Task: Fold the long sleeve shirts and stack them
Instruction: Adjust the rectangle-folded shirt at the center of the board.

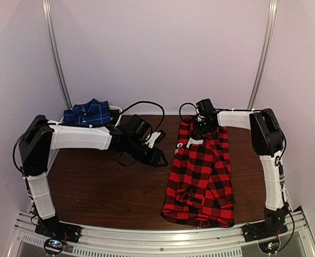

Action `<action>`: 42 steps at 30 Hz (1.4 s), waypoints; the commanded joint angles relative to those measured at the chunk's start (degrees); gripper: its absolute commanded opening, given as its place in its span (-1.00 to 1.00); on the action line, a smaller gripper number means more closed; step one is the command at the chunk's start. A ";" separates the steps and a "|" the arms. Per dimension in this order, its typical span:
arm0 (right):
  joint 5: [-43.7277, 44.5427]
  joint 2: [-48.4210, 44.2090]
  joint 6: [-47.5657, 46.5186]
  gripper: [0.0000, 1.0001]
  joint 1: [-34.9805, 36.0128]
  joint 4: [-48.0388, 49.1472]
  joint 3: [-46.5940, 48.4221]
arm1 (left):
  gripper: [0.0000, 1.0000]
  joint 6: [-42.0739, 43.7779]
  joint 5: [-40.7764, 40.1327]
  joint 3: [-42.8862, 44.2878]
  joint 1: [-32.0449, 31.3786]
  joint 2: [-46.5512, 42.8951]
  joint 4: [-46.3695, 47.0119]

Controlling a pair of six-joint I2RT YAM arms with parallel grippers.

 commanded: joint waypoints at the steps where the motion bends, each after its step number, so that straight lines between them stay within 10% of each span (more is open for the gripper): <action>1: -1.15 -2.57 1.27 -1.00 -2.02 1.57 -0.34 | -0.01 -0.10 1.73 1.42 0.38 1.76 1.79; 6: -2.33 -2.22 3.33 -0.93 -4.51 2.31 -0.54 | -0.01 -0.16 3.13 1.97 0.39 2.98 1.83; 11: -4.61 -4.18 2.57 -0.14 -5.25 1.67 -0.84 | 0.01 -0.14 4.95 2.73 0.26 3.58 2.56; 18: -6.98 -13.05 0.39 0.34 -5.25 3.20 -10.02 | 0.01 -0.32 5.71 3.43 0.10 5.45 2.65; 26: -12.07 -17.31 -3.77 0.28 -5.30 6.59 -20.96 | 0.04 -0.51 4.56 1.94 0.07 6.78 0.76; 42: -11.77 -7.62 -4.88 -0.10 -6.49 4.99 -12.17 | 0.01 0.19 6.37 -1.49 -3.96 8.37 -1.12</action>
